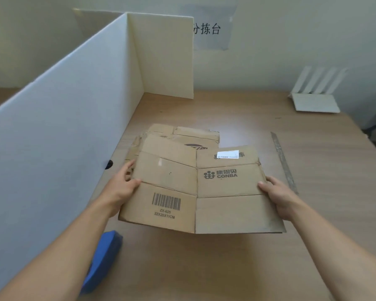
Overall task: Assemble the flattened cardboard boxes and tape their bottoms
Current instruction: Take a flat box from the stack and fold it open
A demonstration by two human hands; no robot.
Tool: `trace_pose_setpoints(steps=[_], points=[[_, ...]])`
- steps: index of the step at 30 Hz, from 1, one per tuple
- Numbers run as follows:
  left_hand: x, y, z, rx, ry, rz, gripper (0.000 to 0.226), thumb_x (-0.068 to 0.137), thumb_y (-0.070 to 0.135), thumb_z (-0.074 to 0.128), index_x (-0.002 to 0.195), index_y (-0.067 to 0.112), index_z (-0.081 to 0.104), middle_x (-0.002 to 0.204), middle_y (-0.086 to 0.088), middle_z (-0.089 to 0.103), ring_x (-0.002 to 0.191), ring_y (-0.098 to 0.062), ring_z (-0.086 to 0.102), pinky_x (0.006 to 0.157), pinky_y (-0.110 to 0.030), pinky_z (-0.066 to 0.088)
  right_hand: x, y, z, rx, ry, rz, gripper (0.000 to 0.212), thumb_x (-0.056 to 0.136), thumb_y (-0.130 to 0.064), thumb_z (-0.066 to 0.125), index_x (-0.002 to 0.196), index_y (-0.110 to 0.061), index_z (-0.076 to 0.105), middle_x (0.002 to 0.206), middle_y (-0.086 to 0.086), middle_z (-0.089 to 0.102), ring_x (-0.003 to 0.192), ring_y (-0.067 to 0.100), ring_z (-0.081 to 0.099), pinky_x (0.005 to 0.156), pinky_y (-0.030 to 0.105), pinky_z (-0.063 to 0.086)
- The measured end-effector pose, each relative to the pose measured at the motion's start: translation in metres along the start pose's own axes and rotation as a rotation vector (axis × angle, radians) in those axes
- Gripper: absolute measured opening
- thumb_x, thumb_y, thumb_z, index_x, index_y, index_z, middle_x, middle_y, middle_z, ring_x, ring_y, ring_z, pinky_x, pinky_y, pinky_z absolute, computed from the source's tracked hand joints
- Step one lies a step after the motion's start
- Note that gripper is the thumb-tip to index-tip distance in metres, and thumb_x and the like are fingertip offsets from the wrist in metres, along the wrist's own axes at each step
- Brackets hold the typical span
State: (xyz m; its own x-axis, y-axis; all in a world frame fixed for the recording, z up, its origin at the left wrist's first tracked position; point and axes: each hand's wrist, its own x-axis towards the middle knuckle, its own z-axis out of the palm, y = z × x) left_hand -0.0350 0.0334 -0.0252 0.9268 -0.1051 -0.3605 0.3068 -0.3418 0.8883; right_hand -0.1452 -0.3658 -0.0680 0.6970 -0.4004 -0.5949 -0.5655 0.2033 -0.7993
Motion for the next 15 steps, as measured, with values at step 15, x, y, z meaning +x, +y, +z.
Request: trace_pose_setpoints(steps=[15], points=[[-0.131,-0.018,0.021,-0.495,-0.099,-0.193,0.029,0.098,0.012,0.048,0.115,-0.002,0.067,0.093,-0.02,0.071,0.074,-0.023,0.069,0.058,-0.027,0.058,-0.097,0.053,-0.111,0.619,-0.238,-0.114,0.031,0.098,-0.013,0.05,0.126,-0.008,0.06,0.116,0.014,0.071,0.1,0.028,0.072,0.083,0.037,0.061]])
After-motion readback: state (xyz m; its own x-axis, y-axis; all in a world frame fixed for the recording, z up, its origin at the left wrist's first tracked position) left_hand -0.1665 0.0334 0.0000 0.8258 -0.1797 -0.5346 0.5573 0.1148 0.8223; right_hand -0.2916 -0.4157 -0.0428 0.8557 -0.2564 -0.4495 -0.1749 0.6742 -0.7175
